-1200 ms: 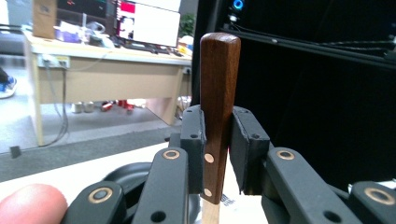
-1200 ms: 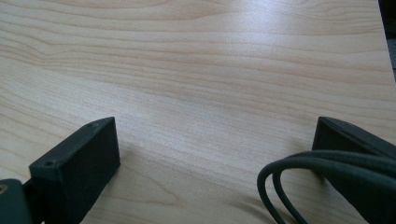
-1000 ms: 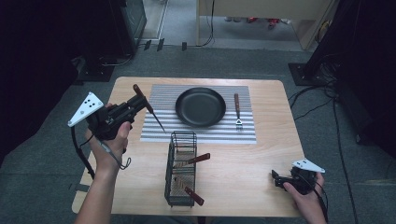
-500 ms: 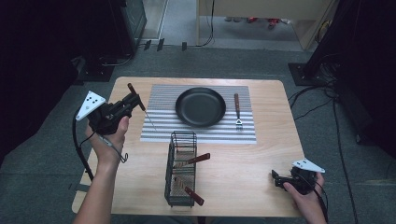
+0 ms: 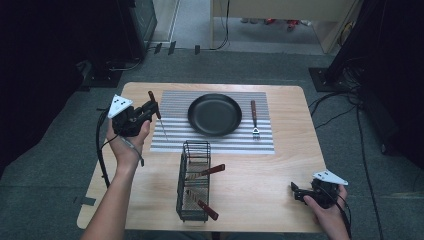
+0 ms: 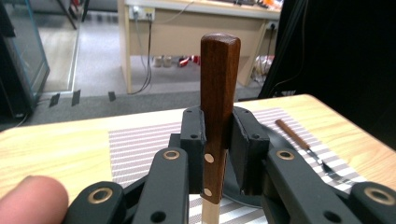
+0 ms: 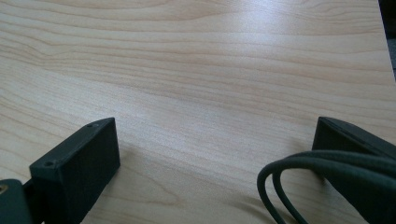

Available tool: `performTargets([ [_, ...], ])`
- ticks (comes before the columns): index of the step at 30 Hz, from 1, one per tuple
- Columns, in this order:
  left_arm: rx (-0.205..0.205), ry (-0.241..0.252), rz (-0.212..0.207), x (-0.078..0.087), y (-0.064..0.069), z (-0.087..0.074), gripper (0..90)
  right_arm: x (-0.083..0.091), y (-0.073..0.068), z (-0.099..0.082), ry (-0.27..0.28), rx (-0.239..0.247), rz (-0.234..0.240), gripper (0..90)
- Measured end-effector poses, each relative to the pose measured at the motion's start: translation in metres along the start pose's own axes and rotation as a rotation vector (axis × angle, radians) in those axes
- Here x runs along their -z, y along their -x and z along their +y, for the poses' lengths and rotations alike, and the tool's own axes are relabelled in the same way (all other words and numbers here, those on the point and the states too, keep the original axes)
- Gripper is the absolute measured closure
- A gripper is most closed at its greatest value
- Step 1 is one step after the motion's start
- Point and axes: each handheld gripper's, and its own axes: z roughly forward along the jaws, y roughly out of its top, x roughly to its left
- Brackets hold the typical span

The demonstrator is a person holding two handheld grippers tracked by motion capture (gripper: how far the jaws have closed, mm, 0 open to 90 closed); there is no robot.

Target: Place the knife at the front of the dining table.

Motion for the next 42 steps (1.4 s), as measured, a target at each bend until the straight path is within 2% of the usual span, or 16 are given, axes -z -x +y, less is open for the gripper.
performTargets([
  [2, -0.013, -0.032, 0.020, -0.013, 0.000, -0.005, 77.3, 0.000, 0.000, 0.000, 0.000, 0.000, 0.000, 1.1],
  [4, -0.008, -0.054, 0.028, -0.022, -0.001, -0.007, 77.3, 0.000, 0.000, 0.000, 0.000, -0.002, 0.001, 1.1],
  [9, -0.004, -0.086, 0.045, -0.037, -0.004, -0.011, 77.3, 0.000, 0.000, 0.000, 0.002, -0.003, 0.003, 1.1],
  [15, 0.009, -0.137, 0.082, -0.061, -0.016, -0.017, 77.3, 0.000, 0.001, 0.000, 0.002, -0.001, 0.008, 1.1],
  [21, 0.025, -0.154, 0.084, -0.074, -0.022, -0.016, 77.2, 0.000, 0.001, 0.000, 0.002, -0.001, 0.011, 1.1],
  [27, 0.037, -0.188, 0.088, -0.100, -0.024, -0.014, 77.2, 0.000, 0.001, 0.000, 0.001, 0.004, 0.006, 1.1],
  [28, 0.037, -0.188, 0.088, -0.100, -0.024, -0.014, 77.2, 0.000, 0.001, 0.000, 0.002, 0.004, 0.006, 1.1],
  [29, 0.044, -0.196, 0.090, -0.109, -0.025, -0.014, 77.3, 0.000, 0.001, 0.000, 0.001, 0.004, 0.006, 1.1],
  [31, 0.044, -0.196, 0.089, -0.113, -0.027, -0.015, 77.3, 0.000, 0.001, 0.000, 0.001, 0.004, 0.006, 1.1],
  [32, 0.051, -0.197, 0.091, -0.116, -0.028, -0.015, 77.3, 0.000, 0.001, 0.000, 0.001, 0.004, 0.006, 1.1],
  [34, 0.096, -0.204, 0.103, -0.128, -0.036, -0.018, 77.3, 0.000, 0.001, 0.000, 0.002, 0.001, 0.009, 1.1],
  [35, 0.096, -0.204, 0.103, -0.128, -0.036, -0.018, 77.3, 0.000, 0.001, 0.000, 0.002, 0.001, 0.009, 1.1],
  [37, 0.141, -0.212, 0.103, -0.139, -0.045, -0.023, 77.3, 0.000, 0.001, 0.000, 0.004, -0.002, 0.012, 1.1],
  [38, 0.141, -0.212, 0.103, -0.139, -0.045, -0.023, 77.3, 0.000, 0.001, 0.000, 0.004, -0.002, 0.012, 1.1],
  [40, 0.184, -0.226, 0.113, -0.151, -0.052, -0.027, 77.2, 0.000, 0.002, 0.000, 0.004, -0.003, 0.013, 1.1],
  [42, 0.203, -0.245, 0.123, -0.158, -0.054, -0.029, 77.2, 0.000, 0.001, 0.000, 0.003, -0.002, 0.012, 1.1],
])
